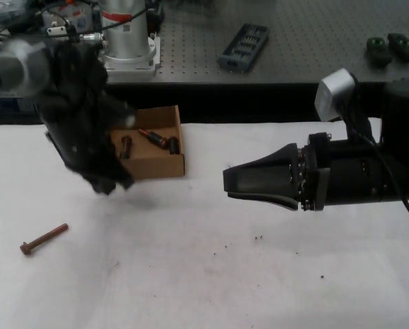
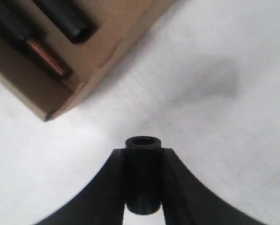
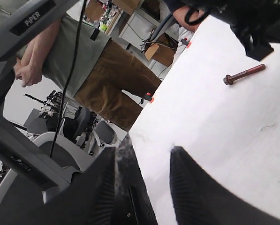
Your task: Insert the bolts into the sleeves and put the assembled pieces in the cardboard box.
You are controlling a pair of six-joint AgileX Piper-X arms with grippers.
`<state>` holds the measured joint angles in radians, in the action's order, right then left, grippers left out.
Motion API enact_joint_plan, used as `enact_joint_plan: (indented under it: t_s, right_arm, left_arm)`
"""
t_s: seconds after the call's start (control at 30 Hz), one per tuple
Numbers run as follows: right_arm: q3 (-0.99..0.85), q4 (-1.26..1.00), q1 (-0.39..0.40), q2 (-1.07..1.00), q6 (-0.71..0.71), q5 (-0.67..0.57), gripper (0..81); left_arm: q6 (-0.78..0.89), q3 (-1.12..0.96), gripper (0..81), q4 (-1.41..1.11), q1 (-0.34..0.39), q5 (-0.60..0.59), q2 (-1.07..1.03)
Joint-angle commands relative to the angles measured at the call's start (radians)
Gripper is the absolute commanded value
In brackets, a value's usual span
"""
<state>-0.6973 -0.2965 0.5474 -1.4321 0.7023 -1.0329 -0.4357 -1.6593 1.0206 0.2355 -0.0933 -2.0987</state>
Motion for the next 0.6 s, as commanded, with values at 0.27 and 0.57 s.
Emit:
enact_joint_plan:
  t_s: [0.27,0.57]
  right_arm:
    - [-0.036,-0.008,-0.044,0.011,-0.001,0.007,29.2]
    - [-0.05,-0.006,-0.133,0.011,-0.001,0.014,29.2]
  left_arm:
    - [0.112,0.098,0.6,0.028,0.06,-0.129,0.215]
    - [0.146,0.219,0.6,0.013,0.184,-0.241,0.244]
